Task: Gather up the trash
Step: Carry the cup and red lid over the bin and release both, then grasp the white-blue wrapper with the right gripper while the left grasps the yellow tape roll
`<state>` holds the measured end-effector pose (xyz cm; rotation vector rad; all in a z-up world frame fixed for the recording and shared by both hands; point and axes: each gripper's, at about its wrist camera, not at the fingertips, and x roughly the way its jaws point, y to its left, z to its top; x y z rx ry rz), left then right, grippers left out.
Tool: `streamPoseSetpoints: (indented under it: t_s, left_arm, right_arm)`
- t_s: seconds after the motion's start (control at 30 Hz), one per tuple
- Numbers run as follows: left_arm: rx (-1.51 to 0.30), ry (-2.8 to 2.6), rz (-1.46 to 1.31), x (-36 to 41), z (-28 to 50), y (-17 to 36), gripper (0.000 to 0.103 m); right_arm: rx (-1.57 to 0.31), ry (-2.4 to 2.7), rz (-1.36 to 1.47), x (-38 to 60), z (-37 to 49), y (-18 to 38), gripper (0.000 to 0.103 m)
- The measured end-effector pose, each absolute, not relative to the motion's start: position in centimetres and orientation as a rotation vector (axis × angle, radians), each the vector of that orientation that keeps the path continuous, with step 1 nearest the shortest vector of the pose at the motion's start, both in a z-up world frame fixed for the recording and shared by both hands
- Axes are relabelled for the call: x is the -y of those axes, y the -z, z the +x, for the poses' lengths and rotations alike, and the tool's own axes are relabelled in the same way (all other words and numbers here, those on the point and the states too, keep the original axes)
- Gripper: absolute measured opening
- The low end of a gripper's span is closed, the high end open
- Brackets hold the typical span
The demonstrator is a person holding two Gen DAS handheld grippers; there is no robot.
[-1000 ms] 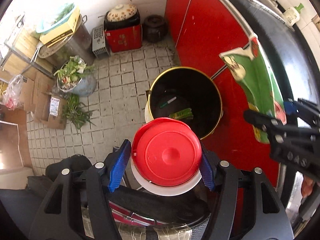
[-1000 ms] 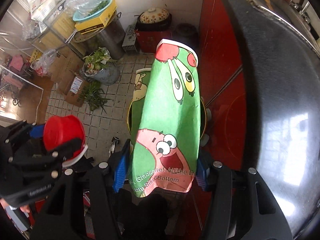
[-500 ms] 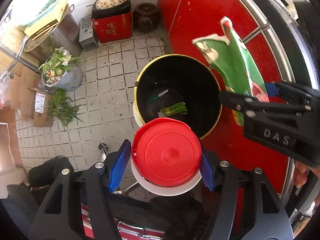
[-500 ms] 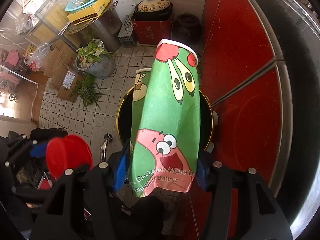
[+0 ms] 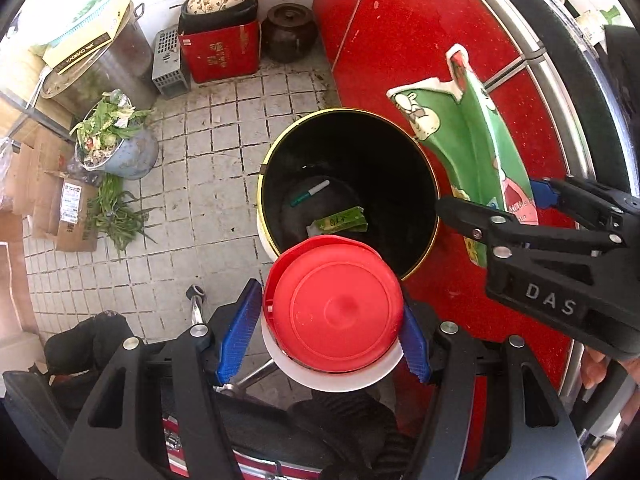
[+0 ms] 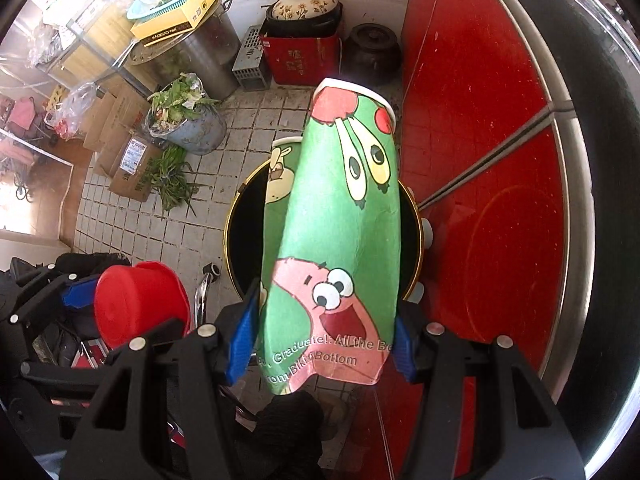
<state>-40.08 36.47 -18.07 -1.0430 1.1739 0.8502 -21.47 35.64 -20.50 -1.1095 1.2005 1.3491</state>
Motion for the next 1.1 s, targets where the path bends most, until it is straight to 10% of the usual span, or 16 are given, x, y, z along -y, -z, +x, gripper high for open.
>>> streamPoseSetpoints:
  t_s: [0.3,0.43,1.1]
  left_arm:
    - [-1.135,-0.801,-1.05,-36.5,-38.3,17.7,0.063]
    - [-1.118,-0.849,-1.077,-37.1,-38.1,18.1,0.094]
    - [-0.949,-0.833,-0.899,-33.5,-35.2,-0.4,0.096]
  right_arm:
    - [-1.2,-1.371,-1.05,-36.1,-20.9,18.5,0.056]
    - [-1.198,-1.368,-0.997,-37.0,-20.3,17.2,0.075]
    - [-1.221,-1.43,-0.492,-29.7,-11.8,-3.8,0.089]
